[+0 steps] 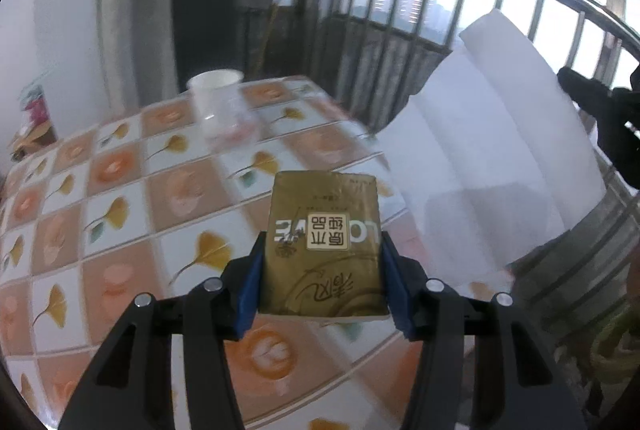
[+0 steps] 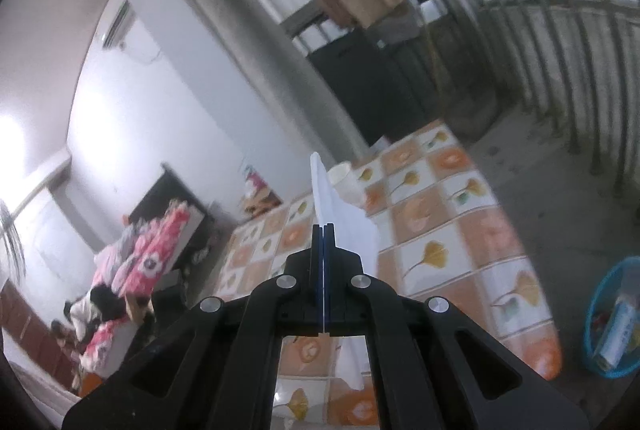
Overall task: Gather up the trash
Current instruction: 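Lift the gold pack with the left gripper while the right gripper lifts the tissue, then carry pack and tissue to the blue wastebasket and release both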
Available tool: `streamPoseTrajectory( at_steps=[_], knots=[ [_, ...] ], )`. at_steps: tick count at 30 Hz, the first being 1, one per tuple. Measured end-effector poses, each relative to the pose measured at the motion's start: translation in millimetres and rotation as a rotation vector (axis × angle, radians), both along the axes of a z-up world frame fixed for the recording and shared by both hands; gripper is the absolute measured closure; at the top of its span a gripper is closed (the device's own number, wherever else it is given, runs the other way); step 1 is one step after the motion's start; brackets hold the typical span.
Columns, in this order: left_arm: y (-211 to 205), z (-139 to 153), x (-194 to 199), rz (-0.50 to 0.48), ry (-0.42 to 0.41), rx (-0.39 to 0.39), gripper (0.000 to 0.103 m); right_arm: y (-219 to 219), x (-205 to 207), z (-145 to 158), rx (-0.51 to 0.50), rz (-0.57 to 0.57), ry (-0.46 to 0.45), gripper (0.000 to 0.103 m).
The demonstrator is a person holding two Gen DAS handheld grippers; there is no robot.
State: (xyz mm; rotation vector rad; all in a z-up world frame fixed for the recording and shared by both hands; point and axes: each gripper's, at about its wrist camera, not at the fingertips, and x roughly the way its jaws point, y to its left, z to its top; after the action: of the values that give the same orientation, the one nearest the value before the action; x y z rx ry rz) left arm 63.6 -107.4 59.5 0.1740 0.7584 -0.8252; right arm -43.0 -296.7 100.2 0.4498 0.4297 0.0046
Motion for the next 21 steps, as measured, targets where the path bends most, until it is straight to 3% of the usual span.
streamPoseTrajectory(
  at_steps=[7, 12, 16, 21],
  knots=[
    [-65.6, 14.5, -15.6, -0.183, 0.07, -0.053, 0.052, -38.8, -55.9, 13.7, -0.008, -0.153, -0.058, 0.103],
    [-138.4, 15.9, -37.9, -0.352, 0.142, -0.057, 0.052, -69.7, -96.5, 15.0, -0.001, -0.272, -0.089, 0.103],
    [-201.6, 6.4, -58.8, -0.465, 0.182, -0.02, 0.051, -99.0, -126.3, 4.3, 0.01, -0.371, -0.091, 0.103],
    [-263.1, -19.9, -75.6, -0.541, 0.27, 0.036, 0.051, -134.8, -147.4, -13.7, 0.038, -0.471, -0.056, 0.103]
  ],
)
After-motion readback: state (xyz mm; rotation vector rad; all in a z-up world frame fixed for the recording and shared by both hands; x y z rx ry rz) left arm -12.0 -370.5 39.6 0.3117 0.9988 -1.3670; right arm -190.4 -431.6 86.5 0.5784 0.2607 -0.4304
